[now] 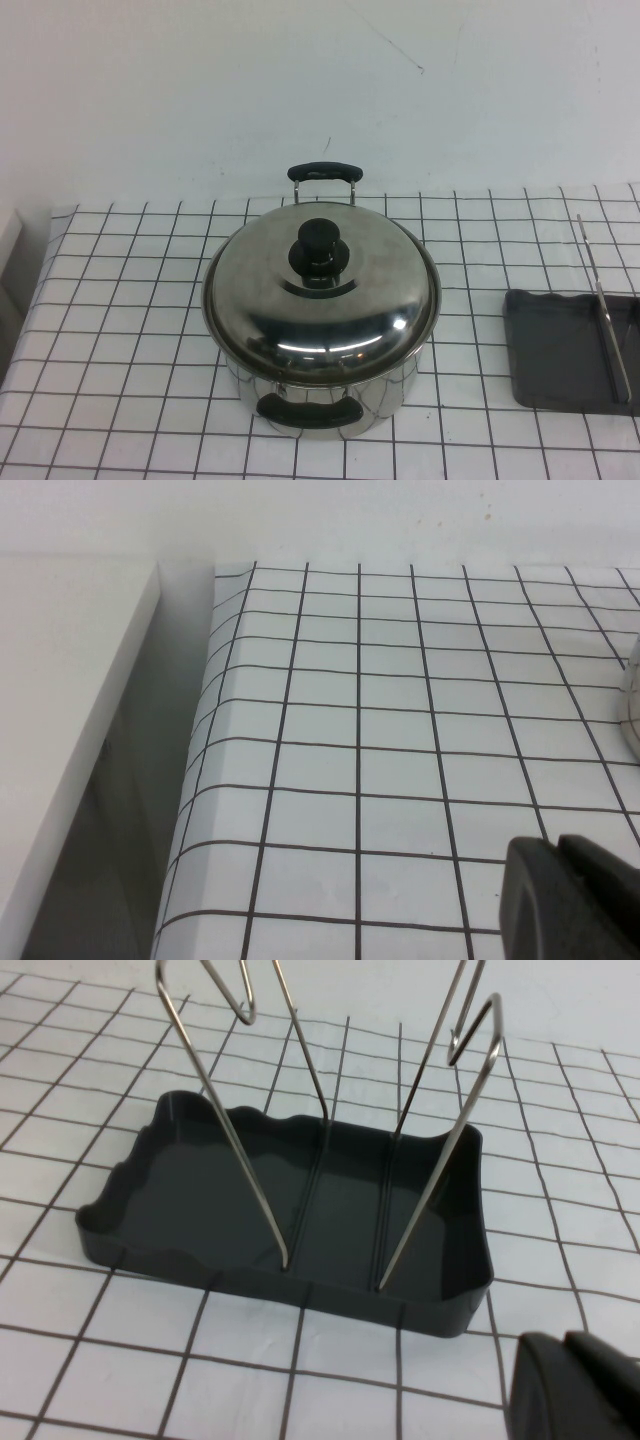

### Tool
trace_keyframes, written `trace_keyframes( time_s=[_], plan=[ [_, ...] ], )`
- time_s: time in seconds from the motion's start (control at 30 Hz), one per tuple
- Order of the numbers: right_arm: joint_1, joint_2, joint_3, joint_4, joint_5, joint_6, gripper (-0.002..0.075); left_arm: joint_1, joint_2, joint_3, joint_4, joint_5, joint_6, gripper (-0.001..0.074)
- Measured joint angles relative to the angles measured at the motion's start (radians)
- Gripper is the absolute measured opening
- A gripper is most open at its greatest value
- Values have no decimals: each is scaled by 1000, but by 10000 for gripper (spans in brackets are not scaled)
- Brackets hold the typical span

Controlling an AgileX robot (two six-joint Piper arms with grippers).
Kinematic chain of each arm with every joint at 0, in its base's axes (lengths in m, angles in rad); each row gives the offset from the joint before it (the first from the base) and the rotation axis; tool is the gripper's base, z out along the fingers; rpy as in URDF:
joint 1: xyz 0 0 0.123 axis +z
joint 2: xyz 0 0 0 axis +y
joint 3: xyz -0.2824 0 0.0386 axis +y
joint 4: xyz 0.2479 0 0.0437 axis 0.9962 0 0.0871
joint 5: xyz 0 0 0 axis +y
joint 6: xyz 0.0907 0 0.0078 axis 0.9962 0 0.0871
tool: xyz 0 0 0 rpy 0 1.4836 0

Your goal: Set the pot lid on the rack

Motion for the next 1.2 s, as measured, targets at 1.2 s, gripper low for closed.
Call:
trace_keyframes(
  time_s=[1.2],
  plan=[
    [0, 0, 0, 0, 0, 0, -3, -9, 0, 5, -738, -274, -159, -4]
  ],
)
